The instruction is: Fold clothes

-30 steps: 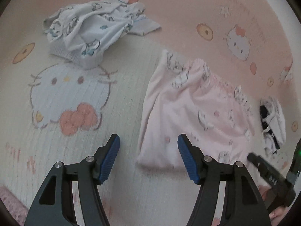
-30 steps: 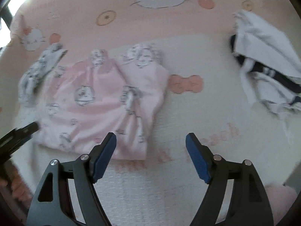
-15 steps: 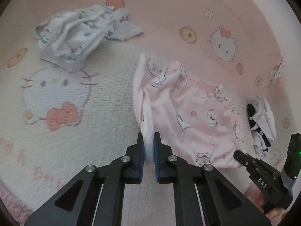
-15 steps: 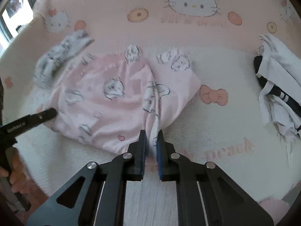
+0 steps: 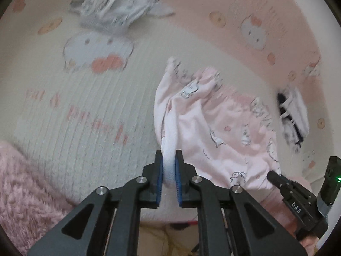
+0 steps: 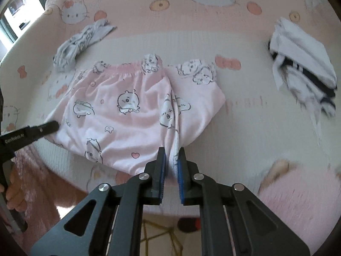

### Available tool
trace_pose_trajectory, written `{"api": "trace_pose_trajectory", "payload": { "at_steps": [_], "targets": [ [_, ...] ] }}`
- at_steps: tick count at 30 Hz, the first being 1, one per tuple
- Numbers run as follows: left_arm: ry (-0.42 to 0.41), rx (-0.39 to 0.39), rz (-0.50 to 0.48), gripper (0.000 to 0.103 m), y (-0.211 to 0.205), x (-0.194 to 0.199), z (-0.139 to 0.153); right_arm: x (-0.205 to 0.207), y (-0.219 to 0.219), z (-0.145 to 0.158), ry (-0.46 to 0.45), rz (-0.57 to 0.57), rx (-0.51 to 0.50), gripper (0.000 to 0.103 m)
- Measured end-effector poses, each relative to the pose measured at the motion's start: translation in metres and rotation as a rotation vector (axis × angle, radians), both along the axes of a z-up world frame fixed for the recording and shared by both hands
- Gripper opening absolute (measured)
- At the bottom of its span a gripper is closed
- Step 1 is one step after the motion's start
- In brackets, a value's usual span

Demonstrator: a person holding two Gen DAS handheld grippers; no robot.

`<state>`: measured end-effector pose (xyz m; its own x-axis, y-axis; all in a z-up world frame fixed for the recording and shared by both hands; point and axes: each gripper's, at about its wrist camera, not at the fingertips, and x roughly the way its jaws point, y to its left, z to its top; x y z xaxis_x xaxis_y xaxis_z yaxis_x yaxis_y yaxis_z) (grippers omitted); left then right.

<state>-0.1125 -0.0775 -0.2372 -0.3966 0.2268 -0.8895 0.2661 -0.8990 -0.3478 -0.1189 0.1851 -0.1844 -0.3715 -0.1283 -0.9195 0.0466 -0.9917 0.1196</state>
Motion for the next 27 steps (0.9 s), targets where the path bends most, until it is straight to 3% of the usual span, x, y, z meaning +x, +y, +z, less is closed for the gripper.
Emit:
{"api": "trace_pose_trajectory", "payload": {
  "at_steps": [2,4,5,7,8,11,13,17,20,24,27],
  "targets": [
    [0.034,-0.03,0.002,0.013,-0.001,0.002,0.007,0.0,0.0,-0.001,0.004,-0.024,0.015,0.021],
    [0.132,-0.041,-0.008,0.014,0.001,0.006,0.022,0.0,0.007,0.002,0.037,-0.078,0.013,0.044],
    [0.182,-0.031,-0.035,0.02,0.006,0.007,0.029,0.001,0.013,0.004,0.05,-0.11,-0.005,0.047],
    [0.22,-0.002,-0.1,0.032,0.017,0.005,0.031,0.003,0.027,0.003,0.053,-0.168,-0.064,0.071],
    [0.217,0.01,-0.138,0.032,0.025,0.003,0.027,0.002,0.032,-0.001,0.034,-0.182,-0.097,0.075],
    [0.14,-0.029,-0.202,0.032,0.042,-0.005,0.008,-0.009,0.036,-0.023,-0.056,-0.204,-0.151,0.074],
    [0.073,-0.08,-0.22,0.032,0.049,-0.011,-0.006,-0.015,0.03,-0.036,-0.095,-0.192,-0.127,0.074],
    [-0.001,-0.146,-0.188,0.031,0.036,-0.009,-0.014,-0.014,0.007,-0.037,-0.08,-0.089,0.089,0.068],
    [-0.004,-0.18,-0.154,0.031,0.021,-0.004,-0.01,-0.01,0.017,-0.032,-0.083,-0.147,0.097,0.07],
    [0.042,-0.175,-0.139,0.031,0.018,0.0,-0.001,-0.01,0.026,-0.027,-0.073,-0.181,0.0,0.072],
    [0.082,-0.169,-0.156,0.031,0.025,-0.001,0.004,-0.011,0.022,-0.036,-0.12,-0.163,-0.069,0.072]
  ]
}}
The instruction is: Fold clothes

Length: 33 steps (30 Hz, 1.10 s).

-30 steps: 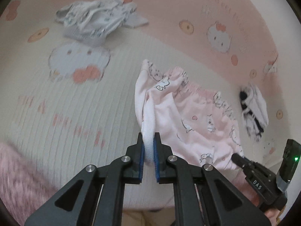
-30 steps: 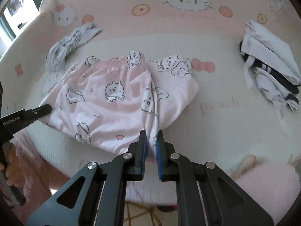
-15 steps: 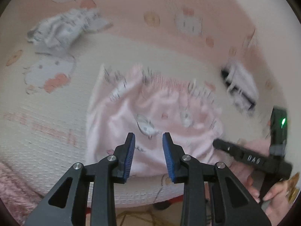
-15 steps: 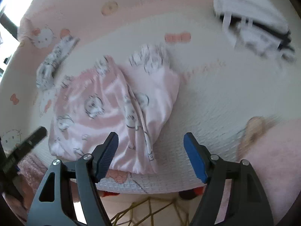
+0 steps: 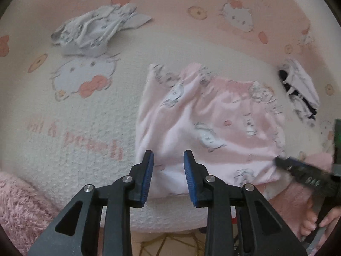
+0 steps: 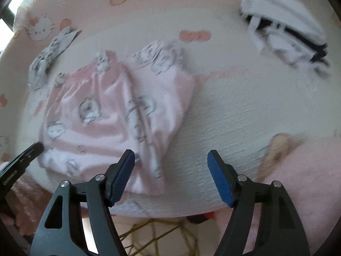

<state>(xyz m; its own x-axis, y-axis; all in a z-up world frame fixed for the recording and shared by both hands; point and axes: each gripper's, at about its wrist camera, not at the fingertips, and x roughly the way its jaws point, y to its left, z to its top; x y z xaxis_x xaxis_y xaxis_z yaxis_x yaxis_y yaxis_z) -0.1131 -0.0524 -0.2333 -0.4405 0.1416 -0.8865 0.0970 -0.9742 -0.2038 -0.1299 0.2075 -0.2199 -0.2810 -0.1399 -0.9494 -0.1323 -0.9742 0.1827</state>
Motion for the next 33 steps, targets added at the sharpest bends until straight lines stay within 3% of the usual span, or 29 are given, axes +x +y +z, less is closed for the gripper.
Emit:
{"api": "trace_pose_trajectory", "payload": {
  "at_steps": [5,9,10,12,19,24,29,33],
  "targets": [
    [-0.008,-0.064,-0.018,0.034,0.016,-0.004,-0.003,-0.002,-0.02,-0.004,0.01,0.079,0.093,0.071],
    [-0.055,-0.081,-0.023,0.036,0.018,-0.006,-0.016,-0.003,-0.029,0.001,0.042,0.134,0.064,0.03],
    [-0.069,-0.068,-0.027,0.036,0.018,-0.007,-0.018,-0.003,-0.032,0.003,0.051,0.148,0.061,0.023],
    [-0.078,-0.025,-0.026,0.036,0.015,-0.009,-0.018,-0.002,-0.037,0.006,0.074,0.174,0.065,0.018],
    [-0.005,0.124,0.025,0.036,-0.004,-0.009,-0.003,-0.013,-0.052,0.033,0.138,0.217,0.04,0.013],
    [0.032,0.193,0.057,0.036,-0.019,-0.007,0.005,-0.05,-0.081,0.062,0.207,0.308,-0.026,0.011],
    [0.03,0.229,0.098,0.036,-0.033,-0.006,0.002,-0.071,-0.146,0.056,0.211,0.456,-0.057,0.01],
    [0.017,0.218,0.094,0.036,-0.031,-0.01,0.003,-0.072,-0.149,0.04,0.182,0.417,-0.022,0.014]
  ]
}}
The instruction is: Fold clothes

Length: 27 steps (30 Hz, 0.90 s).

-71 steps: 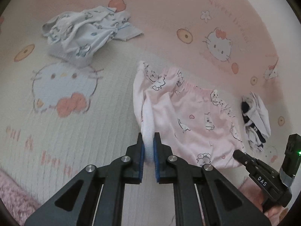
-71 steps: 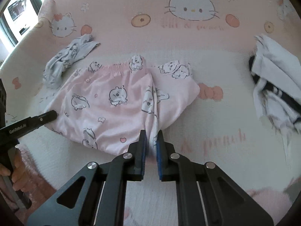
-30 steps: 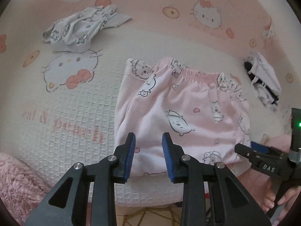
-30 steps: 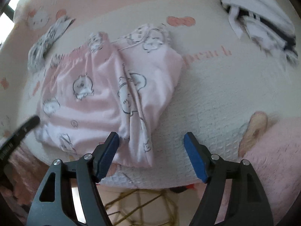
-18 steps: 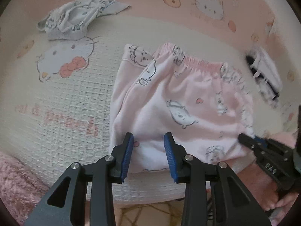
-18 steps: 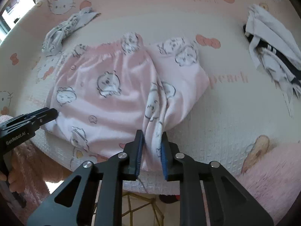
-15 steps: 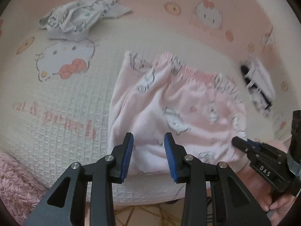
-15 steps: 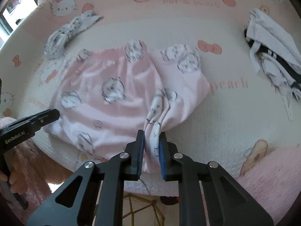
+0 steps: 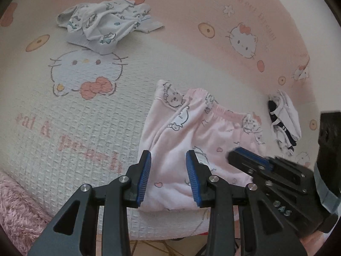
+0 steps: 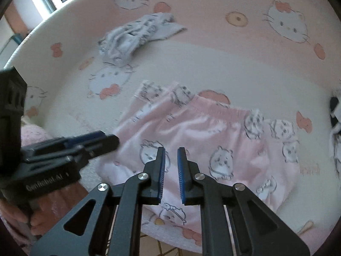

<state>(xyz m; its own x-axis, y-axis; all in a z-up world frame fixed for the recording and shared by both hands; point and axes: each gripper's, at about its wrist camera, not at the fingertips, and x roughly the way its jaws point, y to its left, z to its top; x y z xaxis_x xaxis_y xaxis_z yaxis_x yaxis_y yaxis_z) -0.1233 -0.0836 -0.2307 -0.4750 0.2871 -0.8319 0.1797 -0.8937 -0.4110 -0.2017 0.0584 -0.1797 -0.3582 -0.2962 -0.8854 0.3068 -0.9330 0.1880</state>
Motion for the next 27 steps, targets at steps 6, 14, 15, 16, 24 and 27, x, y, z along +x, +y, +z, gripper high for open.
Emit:
{"api": "trace_pose_trajectory", "payload": {
  "at_steps": [6,14,15,16,24,27],
  "targets": [
    [0.003,0.035,-0.076,0.036,0.016,-0.011,-0.006,0.023,0.076,-0.004,-0.016,-0.299,0.037,0.046],
    [-0.007,0.053,-0.144,0.036,0.038,-0.011,-0.007,0.043,0.139,-0.038,-0.173,-0.503,-0.107,0.08],
    [-0.008,0.055,-0.146,0.036,0.038,-0.011,-0.007,0.043,0.141,-0.041,-0.183,-0.501,-0.138,0.081],
    [-0.009,0.058,-0.146,0.036,0.038,-0.01,-0.007,0.043,0.143,-0.044,-0.193,-0.499,-0.17,0.071],
    [-0.009,0.145,-0.116,0.036,0.024,-0.008,-0.006,0.018,0.09,-0.015,-0.092,-0.255,-0.197,0.014],
    [0.012,0.222,-0.076,0.036,0.006,-0.01,-0.003,0.009,0.057,0.001,-0.055,-0.111,-0.204,0.014]
  ]
}}
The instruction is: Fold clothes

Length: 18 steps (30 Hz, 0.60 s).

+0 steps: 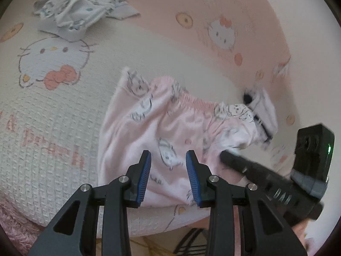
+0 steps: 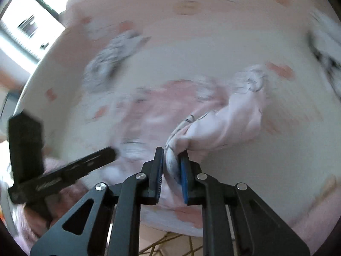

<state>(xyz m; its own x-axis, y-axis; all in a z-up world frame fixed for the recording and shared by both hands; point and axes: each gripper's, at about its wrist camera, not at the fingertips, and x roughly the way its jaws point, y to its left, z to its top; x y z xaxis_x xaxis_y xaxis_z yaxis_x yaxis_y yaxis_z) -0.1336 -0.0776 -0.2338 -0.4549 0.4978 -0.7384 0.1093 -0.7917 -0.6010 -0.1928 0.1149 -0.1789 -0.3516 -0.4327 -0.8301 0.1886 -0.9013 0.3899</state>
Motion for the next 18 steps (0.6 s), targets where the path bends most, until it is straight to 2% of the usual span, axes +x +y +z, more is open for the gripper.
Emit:
{"api": "trace_pose_trajectory", "payload": {
  "at_steps": [2,4,8,10,13,16,18],
  "targets": [
    [0.006,0.068,0.005,0.036,-0.008,-0.001,-0.001,-0.006,-0.024,-0.005,0.009,0.091,0.017,0.014],
    [-0.01,0.097,0.006,0.036,-0.012,-0.001,-0.007,-0.007,-0.041,-0.019,-0.007,0.161,0.036,0.014],
    [-0.063,0.102,-0.001,0.036,-0.008,-0.006,-0.023,0.002,-0.044,-0.041,-0.047,0.202,0.033,0.017],
    [-0.057,0.117,-0.04,0.036,0.002,-0.011,-0.024,0.005,-0.039,-0.037,-0.05,0.214,0.001,0.03],
    [-0.034,0.134,-0.105,0.036,0.02,-0.015,-0.021,0.015,-0.033,-0.028,-0.048,0.259,-0.006,0.042],
    [-0.021,0.082,-0.153,0.036,0.038,-0.016,-0.018,0.029,-0.023,-0.023,-0.06,0.285,-0.002,0.047],
    [-0.016,-0.012,-0.168,0.036,0.05,-0.018,-0.018,0.036,-0.01,-0.02,-0.086,0.291,-0.005,0.047]
  ]
}}
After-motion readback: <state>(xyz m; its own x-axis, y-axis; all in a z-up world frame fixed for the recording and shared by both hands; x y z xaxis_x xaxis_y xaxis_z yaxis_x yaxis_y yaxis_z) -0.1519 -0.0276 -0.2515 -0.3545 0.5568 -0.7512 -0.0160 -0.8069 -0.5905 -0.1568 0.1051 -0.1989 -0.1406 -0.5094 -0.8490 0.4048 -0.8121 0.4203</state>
